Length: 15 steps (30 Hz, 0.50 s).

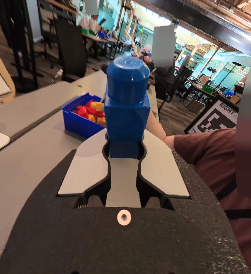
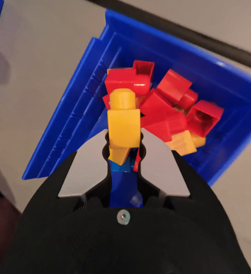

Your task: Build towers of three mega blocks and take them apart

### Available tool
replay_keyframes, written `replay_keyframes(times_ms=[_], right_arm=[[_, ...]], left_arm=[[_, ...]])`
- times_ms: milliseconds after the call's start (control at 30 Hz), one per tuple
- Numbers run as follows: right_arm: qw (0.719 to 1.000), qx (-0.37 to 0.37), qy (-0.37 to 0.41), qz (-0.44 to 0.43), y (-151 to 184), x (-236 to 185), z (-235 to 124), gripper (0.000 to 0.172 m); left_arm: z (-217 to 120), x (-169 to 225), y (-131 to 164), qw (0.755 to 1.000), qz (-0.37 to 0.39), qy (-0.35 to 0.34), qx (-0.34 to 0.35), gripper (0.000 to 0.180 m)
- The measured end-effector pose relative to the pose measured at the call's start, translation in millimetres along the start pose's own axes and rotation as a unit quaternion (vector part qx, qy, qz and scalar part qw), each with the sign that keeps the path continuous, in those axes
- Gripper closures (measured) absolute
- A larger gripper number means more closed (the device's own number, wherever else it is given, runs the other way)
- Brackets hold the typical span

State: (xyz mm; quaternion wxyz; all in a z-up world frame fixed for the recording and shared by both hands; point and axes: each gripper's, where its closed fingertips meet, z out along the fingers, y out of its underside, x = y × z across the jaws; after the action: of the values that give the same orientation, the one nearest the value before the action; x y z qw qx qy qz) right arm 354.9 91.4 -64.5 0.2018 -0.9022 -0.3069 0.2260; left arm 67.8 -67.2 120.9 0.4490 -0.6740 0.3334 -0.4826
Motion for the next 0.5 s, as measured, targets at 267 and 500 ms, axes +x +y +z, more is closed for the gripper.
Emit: replay_keyframes(times_ms=[267, 500], right_arm=[[0.922, 0.317, -0.104, -0.196, -95, -131, -82, 0.113], [0.858, 0.27, -0.328, -0.289, -82, -307, -48, 0.112]], left_arm=[[55, 0, 57, 0.99, -0.02, 0.02, -0.136, 0.144], [74, 9, 80, 0.981, -0.009, 0.03, -0.19, 0.144]])
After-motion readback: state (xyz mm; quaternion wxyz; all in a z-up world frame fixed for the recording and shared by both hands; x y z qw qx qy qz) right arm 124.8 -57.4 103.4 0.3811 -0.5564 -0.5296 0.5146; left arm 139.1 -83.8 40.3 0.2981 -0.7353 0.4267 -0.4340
